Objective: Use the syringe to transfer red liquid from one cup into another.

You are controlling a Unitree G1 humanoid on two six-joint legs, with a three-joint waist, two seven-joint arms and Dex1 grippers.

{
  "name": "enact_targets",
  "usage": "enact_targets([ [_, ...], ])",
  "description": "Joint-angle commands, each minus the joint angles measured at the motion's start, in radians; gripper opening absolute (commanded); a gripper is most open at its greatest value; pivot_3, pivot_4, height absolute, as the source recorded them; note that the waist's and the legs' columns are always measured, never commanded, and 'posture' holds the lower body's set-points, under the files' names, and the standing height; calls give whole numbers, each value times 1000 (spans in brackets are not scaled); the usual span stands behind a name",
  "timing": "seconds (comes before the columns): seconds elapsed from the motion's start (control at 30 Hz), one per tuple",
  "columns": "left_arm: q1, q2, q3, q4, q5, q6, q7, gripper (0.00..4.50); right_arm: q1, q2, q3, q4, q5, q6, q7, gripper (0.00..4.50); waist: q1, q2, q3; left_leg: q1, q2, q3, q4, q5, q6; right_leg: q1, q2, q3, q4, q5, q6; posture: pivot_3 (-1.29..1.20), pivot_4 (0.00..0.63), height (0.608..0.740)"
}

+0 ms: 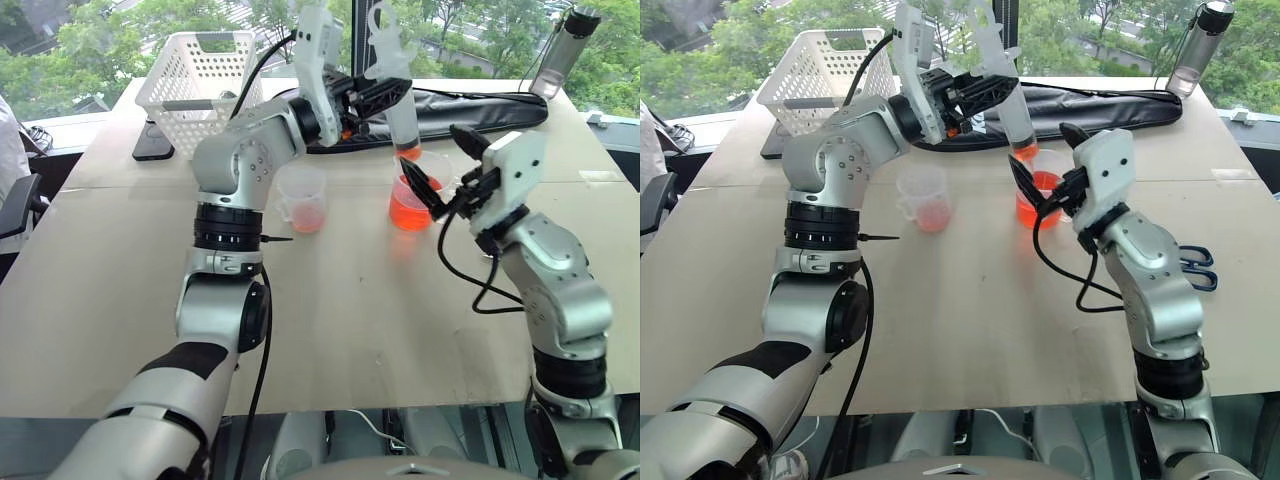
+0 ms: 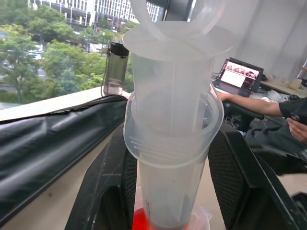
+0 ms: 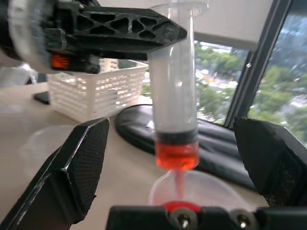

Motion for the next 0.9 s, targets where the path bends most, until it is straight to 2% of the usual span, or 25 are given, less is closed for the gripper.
enact_targets([
  [0.03, -48, 43, 82, -15, -63, 45, 18, 1531, 1, -9, -62, -98, 100, 76, -8, 4500, 0, 0, 0, 0, 0, 0, 0, 0, 0, 0, 0, 0, 0, 0, 0, 0, 150, 724],
  [0.13, -61, 117, 150, -11, -114, 131, 33, 1531, -3, -13, -69, -130, 134, 111, -26, 4500, -4, 0, 0, 0, 0, 0, 0, 0, 0, 0, 0, 0, 0, 0, 0, 0, 150, 724],
  [0.27, -48, 242, 181, -57, -140, 220, 23, 1531, -68, -17, -74, -119, 204, 199, -49, 4500, -6, 0, 0, 0, 0, -1, -1, 0, 0, 0, 1, 0, 0, 0, 0, 0, 150, 724],
  [0.33, -32, 308, 182, -97, -140, 252, 21, 1531, -152, -43, -56, -91, 212, 290, -72, 4500, -3, 0, 0, 0, 0, -1, 0, 0, 0, 0, 0, 0, 0, 0, 0, 0, 150, 724],
  [0.4, -15, 365, 181, -135, -143, 280, 17, 1531, -246, -32, -67, -28, 285, 350, -52, 4500, -3, 0, 0, 0, 0, -1, 0, 0, 0, 0, 0, 0, 0, 0, 0, 0, 150, 724],
  [0.47, 3, 399, 160, -162, -131, 276, 7, 1531, -318, -25, -59, 31, 290, 356, -50, 4500, 2, 0, 0, 1, 0, -1, 0, 0, 0, 0, 0, -1, 0, 0, 0, 0, 150, 724],
  [0.73, 139, 449, 19, -265, -22, 167, -28, 1531, -711, 33, 67, 434, 176, 290, -18, 4500, -1, 0, 0, 0, -1, -1, 0, 0, 0, 0, -1, -1, 0, 0, 0, 0, 150, 724],
  [0.9, 172, 441, -23, -269, 13, 125, -38, 1531, -865, 46, 133, 631, 83, 180, 49, 4500, -2, 0, 0, -1, -1, -1, -1, 0, 0, -2, -1, -1, 0, 0, 0, 0, 150, 724],
])
